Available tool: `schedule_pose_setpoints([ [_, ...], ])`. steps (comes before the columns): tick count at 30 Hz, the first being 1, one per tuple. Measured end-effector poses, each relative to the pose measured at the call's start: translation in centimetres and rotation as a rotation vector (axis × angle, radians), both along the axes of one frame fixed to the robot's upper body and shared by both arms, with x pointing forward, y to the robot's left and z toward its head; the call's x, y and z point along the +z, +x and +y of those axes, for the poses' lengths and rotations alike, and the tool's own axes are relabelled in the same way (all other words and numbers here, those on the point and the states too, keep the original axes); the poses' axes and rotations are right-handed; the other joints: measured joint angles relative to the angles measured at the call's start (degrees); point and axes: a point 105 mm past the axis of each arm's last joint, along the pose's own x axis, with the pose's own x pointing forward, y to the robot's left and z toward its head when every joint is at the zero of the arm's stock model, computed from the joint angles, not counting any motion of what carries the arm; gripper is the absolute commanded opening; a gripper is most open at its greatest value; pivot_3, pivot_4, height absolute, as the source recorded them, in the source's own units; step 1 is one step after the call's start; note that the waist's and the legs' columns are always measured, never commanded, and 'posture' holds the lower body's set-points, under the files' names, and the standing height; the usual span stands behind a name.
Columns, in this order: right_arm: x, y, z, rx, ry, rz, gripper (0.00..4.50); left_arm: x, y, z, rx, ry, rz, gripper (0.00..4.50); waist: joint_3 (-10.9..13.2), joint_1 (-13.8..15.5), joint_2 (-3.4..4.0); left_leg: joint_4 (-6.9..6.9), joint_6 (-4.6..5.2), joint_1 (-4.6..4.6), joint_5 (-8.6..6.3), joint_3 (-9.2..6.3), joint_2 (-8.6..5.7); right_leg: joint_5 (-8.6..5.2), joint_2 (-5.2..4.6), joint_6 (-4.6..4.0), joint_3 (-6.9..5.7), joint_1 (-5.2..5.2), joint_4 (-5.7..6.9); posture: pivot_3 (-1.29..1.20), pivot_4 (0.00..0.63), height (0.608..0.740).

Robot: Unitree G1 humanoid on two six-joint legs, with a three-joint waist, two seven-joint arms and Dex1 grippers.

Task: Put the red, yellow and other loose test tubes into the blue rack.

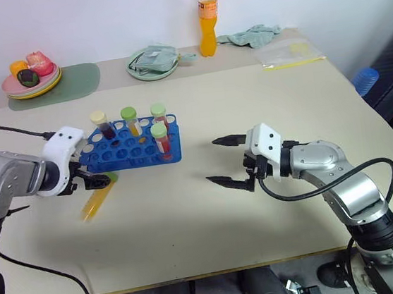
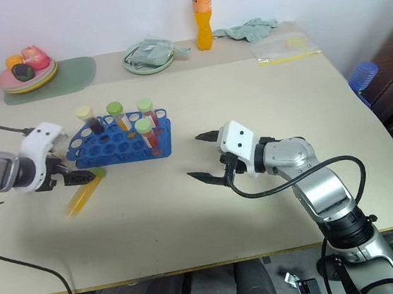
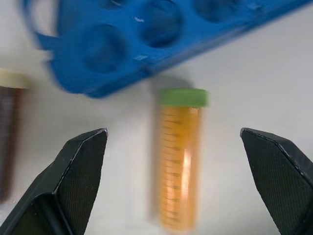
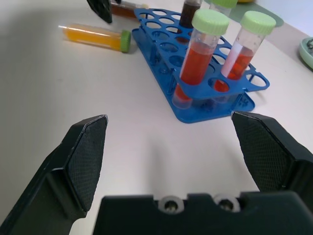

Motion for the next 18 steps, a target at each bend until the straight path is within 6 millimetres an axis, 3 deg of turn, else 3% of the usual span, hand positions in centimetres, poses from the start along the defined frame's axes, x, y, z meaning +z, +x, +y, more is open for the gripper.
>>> schedule_pose_setpoints([
  [9,-1.7,-1.6,-0.6,0.037,-0.068,0.074,4.47,-2.5,0.4,-0.1,0.051,0.048,0.104,4.50,0.1,0.2,-0.10,0.08,0.00,-0.05,0.00,-0.02,-0.01,0.00,-0.02,0.00,0.00,0.01,0.00,0.00,0.150,0.740],
  [12,-1.5,-1.9,-0.4,0.052,-0.063,0.071,4.50,-2.9,0.6,-0.2,0.058,0.052,0.104,3.62,0.1,0.1,-0.12,0.07,0.00,-0.05,0.00,-0.02,0.00,0.00,-0.01,0.00,0.00,-0.01,0.00,0.00,0.150,0.740],
  [18,-1.3,-1.8,0.0,0.062,-0.061,0.061,4.50,-4.2,0.1,0.4,0.085,0.065,0.134,0.79,0.1,0.2,-0.14,0.09,-0.01,-0.05,0.00,-0.03,0.00,0.00,-0.02,0.00,0.00,0.00,0.01,0.00,0.150,0.740],
])
